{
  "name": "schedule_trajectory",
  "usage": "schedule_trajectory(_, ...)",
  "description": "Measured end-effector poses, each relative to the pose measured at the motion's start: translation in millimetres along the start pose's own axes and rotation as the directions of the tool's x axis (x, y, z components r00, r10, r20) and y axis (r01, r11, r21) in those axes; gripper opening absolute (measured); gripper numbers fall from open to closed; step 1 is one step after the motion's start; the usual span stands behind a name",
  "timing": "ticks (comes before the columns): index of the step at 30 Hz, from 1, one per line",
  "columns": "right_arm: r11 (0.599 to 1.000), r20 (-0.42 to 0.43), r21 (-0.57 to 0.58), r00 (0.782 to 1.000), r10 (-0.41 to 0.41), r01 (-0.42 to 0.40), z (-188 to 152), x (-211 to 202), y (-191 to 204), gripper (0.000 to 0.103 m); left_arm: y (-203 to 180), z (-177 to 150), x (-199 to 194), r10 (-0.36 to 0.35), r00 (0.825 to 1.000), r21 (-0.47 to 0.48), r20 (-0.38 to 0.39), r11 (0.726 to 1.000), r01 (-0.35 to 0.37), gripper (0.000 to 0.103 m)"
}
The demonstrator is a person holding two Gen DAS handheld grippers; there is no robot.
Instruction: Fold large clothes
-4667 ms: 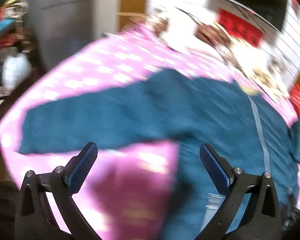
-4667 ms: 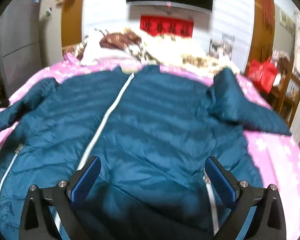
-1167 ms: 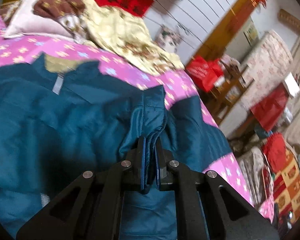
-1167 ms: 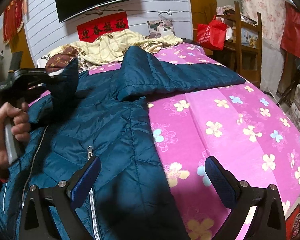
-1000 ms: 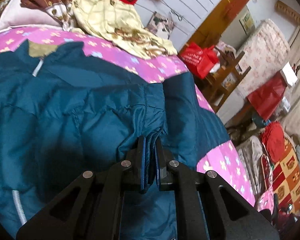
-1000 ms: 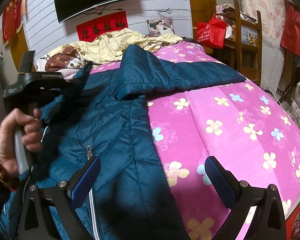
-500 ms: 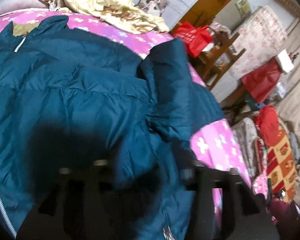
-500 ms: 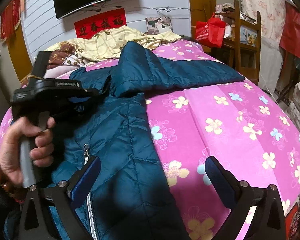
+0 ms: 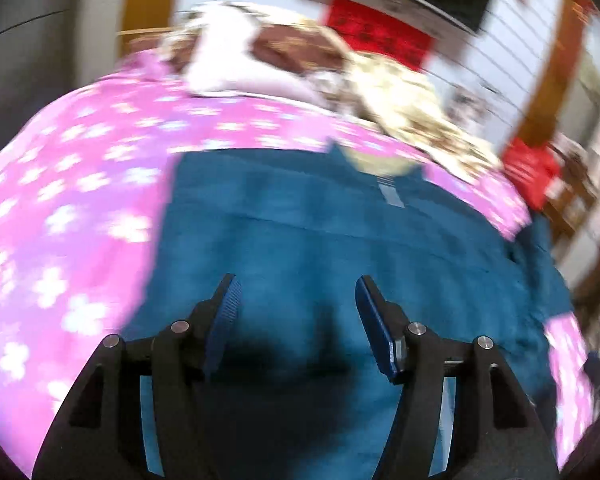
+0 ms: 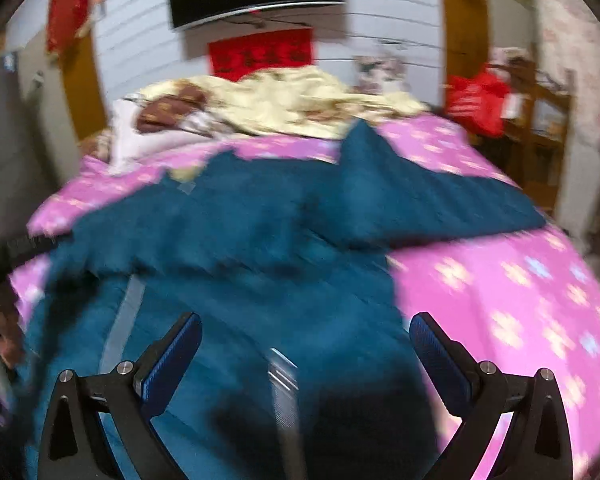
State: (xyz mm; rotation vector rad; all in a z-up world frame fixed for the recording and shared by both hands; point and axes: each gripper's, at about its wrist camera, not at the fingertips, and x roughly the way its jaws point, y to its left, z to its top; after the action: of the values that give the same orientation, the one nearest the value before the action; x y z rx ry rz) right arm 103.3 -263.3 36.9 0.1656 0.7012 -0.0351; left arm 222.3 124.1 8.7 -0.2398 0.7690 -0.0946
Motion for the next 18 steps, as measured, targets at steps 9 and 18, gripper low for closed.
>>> schedule_trajectory(9,0.983,-0.173,-0.098,0.976,0.136,-0.154,56.7,153.8,60.8,0.103,28.1,-10.8,40.2,0.109,0.99,-0.029,-0.086,0.993,-0.112,0.064)
schedule_trajectory(18,0.997,-0.262,-0.052,0.965,0.034,-0.05,37.3,179.9,15.1,0.103,14.0,-16.7,51.2,0.093,0.989,-0.007,-0.111,0.996,-0.094,0.078)
